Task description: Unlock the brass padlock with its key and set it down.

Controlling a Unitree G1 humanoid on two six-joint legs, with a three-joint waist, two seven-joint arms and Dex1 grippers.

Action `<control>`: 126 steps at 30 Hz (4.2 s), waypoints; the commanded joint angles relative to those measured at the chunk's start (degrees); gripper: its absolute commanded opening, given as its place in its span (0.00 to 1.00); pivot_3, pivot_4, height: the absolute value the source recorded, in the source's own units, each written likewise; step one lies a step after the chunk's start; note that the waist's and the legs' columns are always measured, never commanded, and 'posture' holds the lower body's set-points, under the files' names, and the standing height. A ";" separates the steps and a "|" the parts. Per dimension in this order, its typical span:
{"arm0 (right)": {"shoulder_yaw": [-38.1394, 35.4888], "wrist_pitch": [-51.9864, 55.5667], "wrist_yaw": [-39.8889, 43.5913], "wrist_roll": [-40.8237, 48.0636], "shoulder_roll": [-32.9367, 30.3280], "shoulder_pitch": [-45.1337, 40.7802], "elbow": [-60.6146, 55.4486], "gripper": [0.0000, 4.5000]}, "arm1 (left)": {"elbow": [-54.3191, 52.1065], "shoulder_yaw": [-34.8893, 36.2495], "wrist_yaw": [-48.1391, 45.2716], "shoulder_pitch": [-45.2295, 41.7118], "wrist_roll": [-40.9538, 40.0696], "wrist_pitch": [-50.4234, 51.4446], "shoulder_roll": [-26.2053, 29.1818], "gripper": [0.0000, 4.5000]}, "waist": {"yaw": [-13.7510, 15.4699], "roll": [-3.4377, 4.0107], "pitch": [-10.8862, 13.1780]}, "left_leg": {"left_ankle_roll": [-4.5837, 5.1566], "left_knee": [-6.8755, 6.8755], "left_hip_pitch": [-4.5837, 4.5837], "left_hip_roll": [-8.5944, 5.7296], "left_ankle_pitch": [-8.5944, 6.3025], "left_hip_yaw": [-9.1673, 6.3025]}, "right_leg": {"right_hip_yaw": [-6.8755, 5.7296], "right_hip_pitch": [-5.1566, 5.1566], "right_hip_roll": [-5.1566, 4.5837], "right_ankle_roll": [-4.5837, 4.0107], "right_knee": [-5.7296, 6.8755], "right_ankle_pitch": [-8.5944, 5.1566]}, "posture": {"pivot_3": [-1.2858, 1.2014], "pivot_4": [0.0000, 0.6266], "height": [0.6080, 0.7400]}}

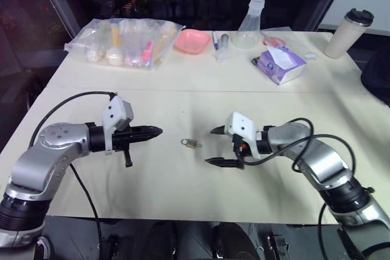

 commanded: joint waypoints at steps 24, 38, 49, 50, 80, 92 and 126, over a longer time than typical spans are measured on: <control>-4.81 4.91 0.38 -2.24 -1.45 0.72 -7.52 1.00 | 9.80 -8.56 -5.32 -5.05 7.05 -10.31 -4.82 0.73 | 0.25 0.00 0.00 | -0.05 0.00 -0.06 -0.01 0.03 0.04 | -0.01 -0.18 0.00 0.00 0.20 0.00 | 0.52 0.24 1.00; -13.17 12.01 -0.77 3.86 -10.44 6.62 -19.46 1.00 | 46.68 -19.87 -18.58 -23.26 20.93 -36.75 -17.68 0.99 | 0.07 -0.02 0.01 | 0.04 0.35 -0.18 0.05 -0.01 0.04 | 0.02 -0.21 0.22 0.00 0.31 0.00 | 0.52 0.24 1.00; -15.77 15.19 -4.05 5.99 -12.58 8.77 -23.91 1.00 | 61.07 -21.17 -21.81 -28.86 26.01 -47.21 -23.79 0.99 | 0.17 -0.02 0.01 | 0.07 0.57 -0.21 0.05 -0.03 0.03 | 0.03 -0.20 0.20 0.01 0.51 0.00 | 0.52 0.24 1.00; -15.80 15.31 -4.27 6.08 -12.70 8.79 -24.04 1.00 | 62.10 -21.47 -22.07 -29.19 26.75 -48.22 -24.09 0.99 | 0.19 -0.02 0.01 | 0.07 0.58 -0.21 0.05 -0.03 0.03 | 0.03 -0.21 0.20 0.01 0.54 0.00 | 0.52 0.24 1.00; 1.12 -42.44 -18.01 -31.30 -9.18 -3.35 -1.24 1.00 | 42.10 -11.89 -26.29 -34.25 16.51 -26.36 -16.60 0.16 | -0.15 -0.06 0.02 | -0.11 0.75 -0.74 0.02 0.08 0.04 | 0.11 -0.89 0.28 0.04 0.87 0.00 | 0.52 0.24 1.00; 1.19 -66.71 -32.52 -50.01 -4.28 -6.24 8.97 1.00 | 39.67 -12.03 -25.95 -34.90 15.81 -23.96 -16.81 0.16 | 0.04 -0.06 0.02 | -0.56 0.75 -0.71 0.07 0.34 0.05 | 0.14 -0.91 0.38 0.04 1.00 0.00 | 0.52 0.24 1.00; -1.08 -69.32 -26.91 -48.81 -1.76 -4.45 7.79 0.01 | 40.35 -13.21 -27.09 -34.38 16.48 -27.56 -17.21 0.16 | -0.12 -0.06 0.02 | -0.59 0.75 -0.69 0.08 0.36 0.04 | 0.14 -0.89 0.37 0.04 1.00 0.00 | 0.52 0.24 1.00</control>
